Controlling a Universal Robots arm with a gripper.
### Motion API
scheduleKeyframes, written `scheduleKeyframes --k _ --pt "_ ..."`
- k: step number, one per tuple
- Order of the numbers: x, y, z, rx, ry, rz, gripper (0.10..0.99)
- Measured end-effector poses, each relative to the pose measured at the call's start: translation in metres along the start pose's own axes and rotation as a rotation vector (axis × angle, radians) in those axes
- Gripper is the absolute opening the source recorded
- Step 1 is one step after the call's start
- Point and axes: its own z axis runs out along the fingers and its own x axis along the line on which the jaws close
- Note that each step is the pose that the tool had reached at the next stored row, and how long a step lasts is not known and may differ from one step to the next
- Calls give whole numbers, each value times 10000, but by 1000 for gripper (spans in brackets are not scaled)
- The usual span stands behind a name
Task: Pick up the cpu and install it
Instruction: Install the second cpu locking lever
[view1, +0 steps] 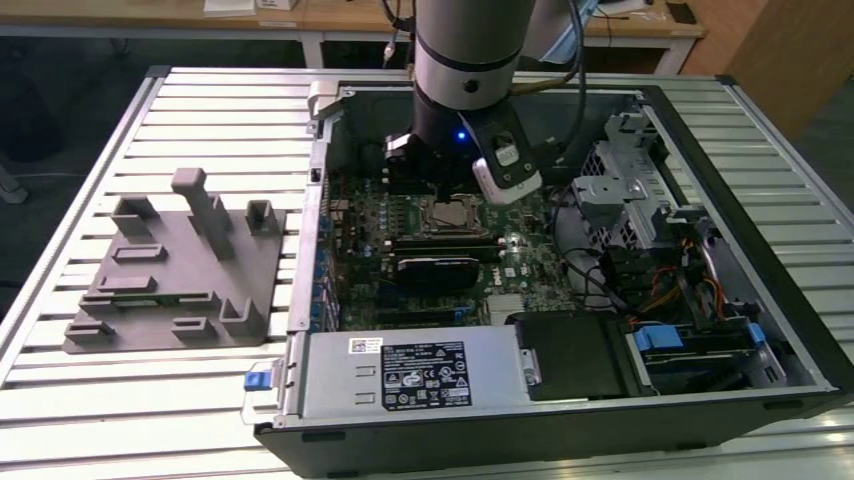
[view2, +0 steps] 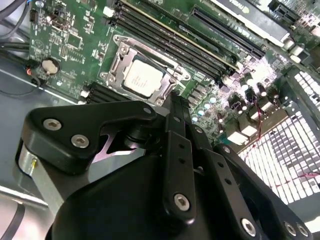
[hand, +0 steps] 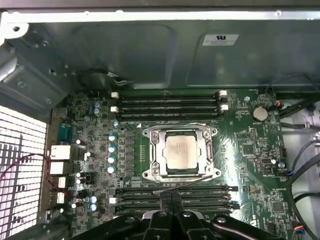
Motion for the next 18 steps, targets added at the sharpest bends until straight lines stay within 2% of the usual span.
scheduleKeyframes --k 11,18 --pt "-30 -47 195 26 0 1 106" --pt "-62 -72 302 138 3 2 106"
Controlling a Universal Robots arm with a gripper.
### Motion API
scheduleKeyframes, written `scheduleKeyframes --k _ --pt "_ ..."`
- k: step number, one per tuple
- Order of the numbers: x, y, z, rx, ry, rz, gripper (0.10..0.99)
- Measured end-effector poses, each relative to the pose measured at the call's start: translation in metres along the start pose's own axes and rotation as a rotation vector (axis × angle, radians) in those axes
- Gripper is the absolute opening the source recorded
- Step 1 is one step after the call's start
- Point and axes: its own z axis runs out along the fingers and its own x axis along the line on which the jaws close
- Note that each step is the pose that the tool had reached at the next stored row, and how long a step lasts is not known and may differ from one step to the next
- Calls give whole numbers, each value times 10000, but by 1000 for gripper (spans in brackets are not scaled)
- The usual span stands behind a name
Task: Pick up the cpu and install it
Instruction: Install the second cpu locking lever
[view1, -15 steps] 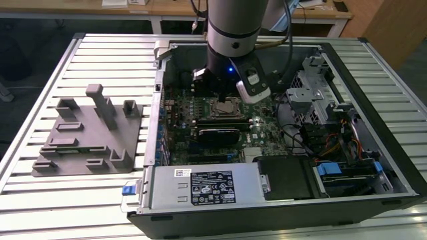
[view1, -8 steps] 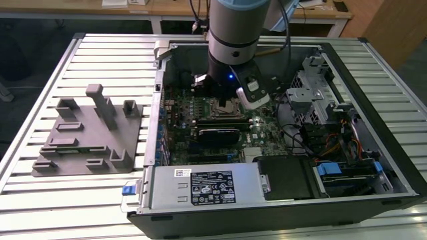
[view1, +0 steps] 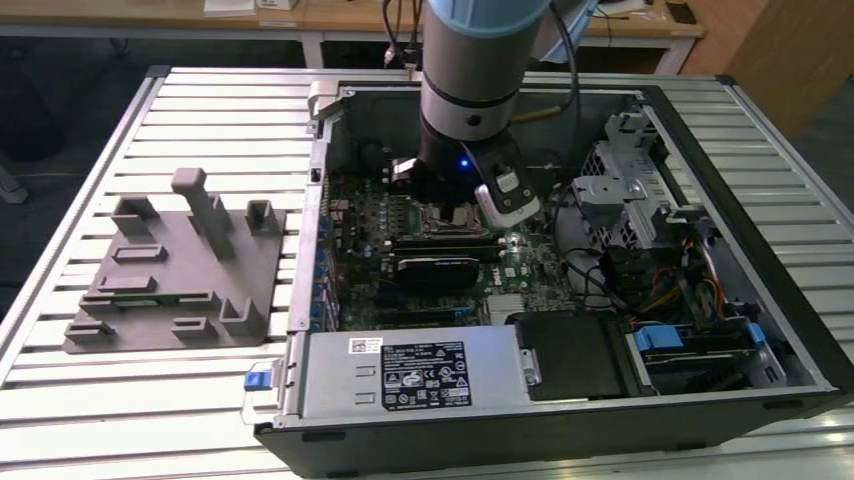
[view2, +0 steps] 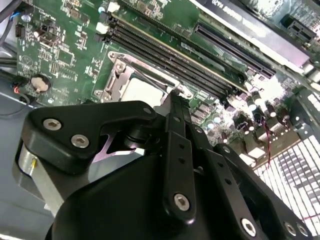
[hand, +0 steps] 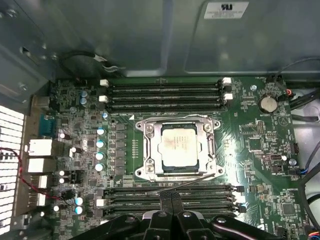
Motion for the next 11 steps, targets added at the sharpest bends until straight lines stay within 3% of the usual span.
scheduleKeyframes --k 11 --pt "11 3 58 17 5 12 106"
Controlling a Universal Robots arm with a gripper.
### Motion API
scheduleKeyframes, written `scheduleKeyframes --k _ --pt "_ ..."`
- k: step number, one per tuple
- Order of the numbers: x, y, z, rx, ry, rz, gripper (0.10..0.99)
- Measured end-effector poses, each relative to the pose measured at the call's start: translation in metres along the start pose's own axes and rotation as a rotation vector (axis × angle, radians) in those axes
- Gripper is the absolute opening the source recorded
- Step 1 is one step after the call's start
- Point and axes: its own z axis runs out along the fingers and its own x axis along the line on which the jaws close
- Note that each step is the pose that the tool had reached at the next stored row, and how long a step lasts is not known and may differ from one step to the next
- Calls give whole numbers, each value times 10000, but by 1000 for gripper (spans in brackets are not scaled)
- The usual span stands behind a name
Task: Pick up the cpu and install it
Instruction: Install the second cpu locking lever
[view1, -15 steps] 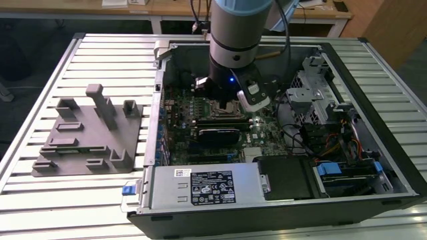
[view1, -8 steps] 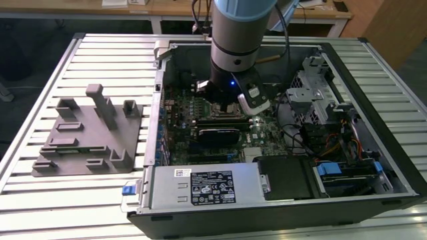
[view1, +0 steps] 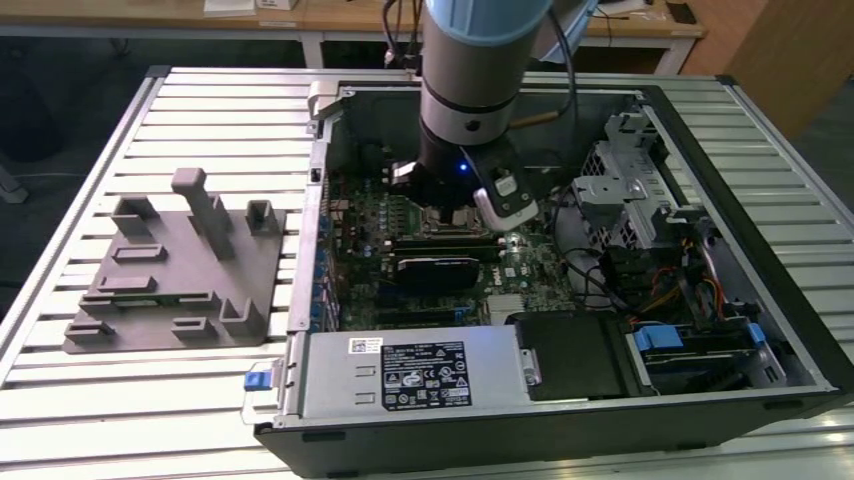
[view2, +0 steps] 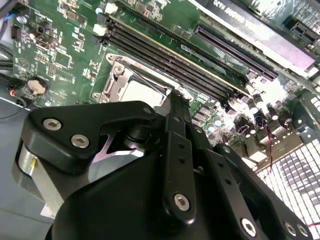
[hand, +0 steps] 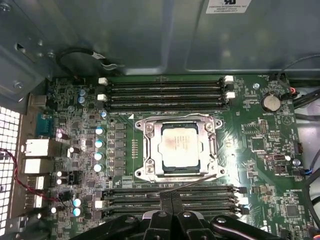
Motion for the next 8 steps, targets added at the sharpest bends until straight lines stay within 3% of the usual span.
scheduleKeyframes --k 8 --pt "12 49 75 18 -12 48 106"
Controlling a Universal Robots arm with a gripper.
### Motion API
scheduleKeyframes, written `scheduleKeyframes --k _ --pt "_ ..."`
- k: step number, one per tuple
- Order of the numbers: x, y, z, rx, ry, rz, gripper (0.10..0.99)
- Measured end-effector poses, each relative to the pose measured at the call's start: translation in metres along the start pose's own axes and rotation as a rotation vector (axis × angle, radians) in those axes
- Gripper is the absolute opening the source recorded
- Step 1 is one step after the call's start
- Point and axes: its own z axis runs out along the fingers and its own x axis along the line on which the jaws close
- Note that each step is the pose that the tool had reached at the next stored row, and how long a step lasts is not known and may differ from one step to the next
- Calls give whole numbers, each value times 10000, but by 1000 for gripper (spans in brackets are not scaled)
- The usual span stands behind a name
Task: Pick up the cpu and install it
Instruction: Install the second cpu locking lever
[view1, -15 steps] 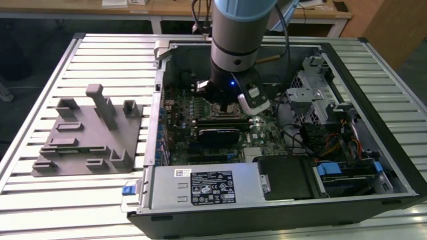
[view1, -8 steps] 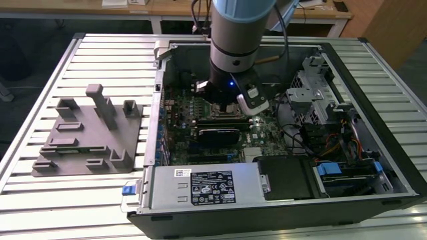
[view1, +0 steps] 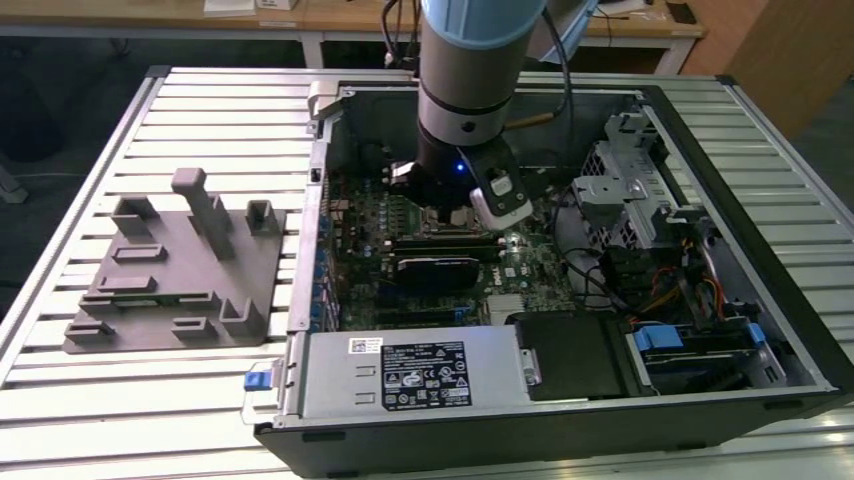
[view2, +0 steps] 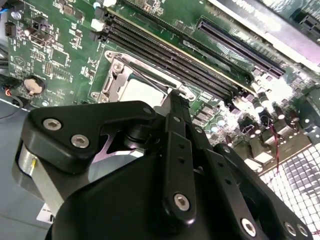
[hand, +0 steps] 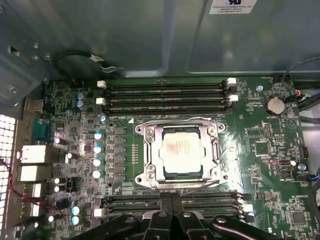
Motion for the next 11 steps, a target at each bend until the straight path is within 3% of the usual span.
scheduleKeyframes --k 3,11 --pt "10 0 65 35 -5 10 106" --pt "62 -13 136 36 -7 25 106"
